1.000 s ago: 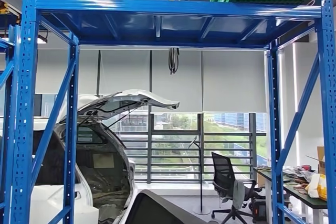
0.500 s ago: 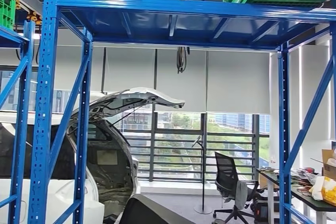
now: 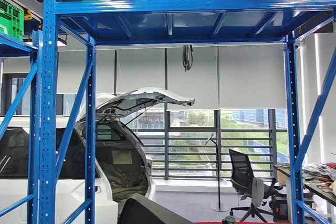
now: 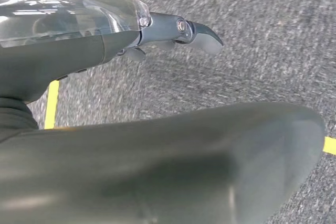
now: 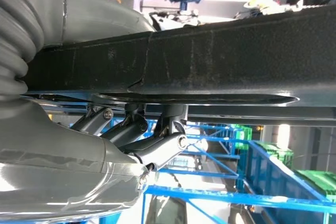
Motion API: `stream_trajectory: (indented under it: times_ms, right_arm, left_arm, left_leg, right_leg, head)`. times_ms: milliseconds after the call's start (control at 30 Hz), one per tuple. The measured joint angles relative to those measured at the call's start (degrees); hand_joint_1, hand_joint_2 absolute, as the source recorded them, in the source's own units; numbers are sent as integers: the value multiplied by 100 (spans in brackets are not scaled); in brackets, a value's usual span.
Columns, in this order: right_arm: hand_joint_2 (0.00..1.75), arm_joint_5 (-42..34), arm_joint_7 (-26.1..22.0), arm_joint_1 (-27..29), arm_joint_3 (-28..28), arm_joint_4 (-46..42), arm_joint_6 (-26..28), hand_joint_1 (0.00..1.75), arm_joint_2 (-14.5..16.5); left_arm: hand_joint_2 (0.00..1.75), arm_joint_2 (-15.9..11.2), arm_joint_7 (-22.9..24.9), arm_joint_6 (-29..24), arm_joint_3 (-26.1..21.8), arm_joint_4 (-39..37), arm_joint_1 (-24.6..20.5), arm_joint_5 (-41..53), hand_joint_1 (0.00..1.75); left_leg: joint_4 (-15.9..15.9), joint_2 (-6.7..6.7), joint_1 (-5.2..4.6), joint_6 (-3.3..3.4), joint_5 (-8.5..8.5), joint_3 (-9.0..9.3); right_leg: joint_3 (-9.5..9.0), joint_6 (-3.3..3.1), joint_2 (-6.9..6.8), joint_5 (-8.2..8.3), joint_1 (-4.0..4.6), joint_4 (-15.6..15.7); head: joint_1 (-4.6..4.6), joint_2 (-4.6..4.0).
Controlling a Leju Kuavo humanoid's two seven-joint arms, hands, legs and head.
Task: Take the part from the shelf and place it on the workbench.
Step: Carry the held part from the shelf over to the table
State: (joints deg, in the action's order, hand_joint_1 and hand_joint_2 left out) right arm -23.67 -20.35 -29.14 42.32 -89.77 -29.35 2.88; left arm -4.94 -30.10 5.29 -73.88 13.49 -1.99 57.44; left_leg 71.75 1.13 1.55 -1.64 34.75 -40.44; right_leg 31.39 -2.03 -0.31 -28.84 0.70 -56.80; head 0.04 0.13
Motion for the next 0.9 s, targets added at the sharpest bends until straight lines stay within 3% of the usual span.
stream_trajectory:
  times_ms: [167, 233, 300, 333, 367, 433, 467, 500, 567, 633, 700, 767, 800, 833, 900]
  right_arm:
    - [175, 61, 0, -3, 13, 35, -4, 175, -21]
    - [175, 252, -32, -68, 70, 137, -20, 175, -125]
    - [175, 489, -104, -163, 157, 231, -44, 175, -272]
    - [175, 586, -142, -193, 198, 251, -55, 175, -340]
    - [175, 618, -155, -208, 215, 249, -52, 175, -371]
    - [175, 691, -176, -218, 252, 247, -49, 175, -444]
    - [175, 728, -184, -219, 272, 246, -48, 175, -478]
    - [175, 766, -187, -222, 294, 243, -48, 175, -506]
    - [175, 817, -188, -250, 337, 228, -49, 175, -553]
    - [175, 839, -192, -288, 373, 211, -55, 175, -603]
    - [175, 860, -197, -304, 407, 198, -63, 175, -655]
    - [175, 892, -213, -304, 441, 180, -68, 175, -686]
    - [175, 910, -229, -304, 458, 168, -69, 175, -693]
    - [175, 930, -247, -300, 474, 156, -70, 175, -699]
    - [175, 977, -280, -277, 503, 145, -70, 175, -726]
  left_arm:
    - [175, 0, 24, 4, -7, 0, 8, 8, 0]
    - [175, -20, 58, 8, -58, 0, 14, 19, 0]
    - [175, -45, 90, 7, -141, 0, 12, 24, 0]
    - [175, -51, 105, 5, -175, 0, 4, 27, 0]
    - [175, -51, 114, 4, -186, 0, -10, 29, 0]
    - [175, -51, 134, -4, -205, 0, -39, 42, 0]
    - [175, -50, 145, -12, -220, 0, -42, 50, 0]
    - [175, -50, 157, -23, -234, 0, -39, 58, 0]
    - [175, -50, 173, -39, -253, 0, -36, 71, 0]
    - [175, -50, 185, -42, -256, 0, -52, 86, 0]
    - [175, -50, 206, -42, -256, 0, -59, 122, 0]
    - [175, -49, 227, -44, -256, 0, -32, 167, 0]
    - [175, -49, 234, -48, -256, 0, -18, 185, 0]
    - [175, -49, 237, -53, -256, 0, -16, 197, 0]
    - [175, -49, 239, -65, -255, 0, -39, 212, 0]
  left_leg:
    - [132, -8, 0, -4, -25, -36]
    - [-474, -122, -27, 42, -381, 298]
    - [-1253, -220, -57, 144, -703, 668]
    - [-1337, -204, -65, 196, -708, 686]
    - [-1337, -162, -56, 214, -718, 679]
    - [-1336, -61, -53, 235, -730, 666]
    - [-1334, -9, -52, 238, -733, 664]
    - [-1333, 43, -50, 238, -735, 664]
    - [-1331, 155, -43, 231, -739, 671]
    - [-1323, 267, -37, 199, -755, 651]
    - [-1321, 371, -16, 134, -792, 591]
    - [-1324, 431, 7, 68, -813, 543]
    - [-1282, 377, 2, 46, -769, 516]
    - [-1142, 284, -12, 33, -663, 455]
    - [-551, 75, -34, 15, -316, 203]
  right_leg:
    - [6, -4, -67, -3, 14, -6]
    - [27, 29, -248, -31, 41, -57]
    - [92, 130, -288, -160, 47, -217]
    - [183, 187, -235, -298, 39, -423]
    - [316, 220, -122, -479, 15, -735]
    - [656, 257, -32, -799, -22, -1491]
    - [761, 269, -23, -841, -33, -1717]
    - [768, 277, -15, -768, -42, -1724]
    - [503, 281, 77, -372, -63, -1137]
    - [193, 264, 320, -65, -85, -447]
    - [104, 233, 424, -27, -78, -209]
    - [105, 175, 316, -13, -73, -156]
    - [100, 137, 263, 5, -81, -125]
    - [94, 99, 200, 25, -89, -94]
    - [92, 54, 58, 40, -84, -70]
  head:
    - [0, 0]
    - [0, 0]
    - [0, 0]
    - [0, 0]
    - [0, 0]
    - [0, 0]
    - [0, 0]
    - [0, 0]
    - [0, 0]
    - [0, 0]
    - [0, 0]
    - [0, 0]
    - [0, 0]
    - [0, 0]
    - [0, 0]
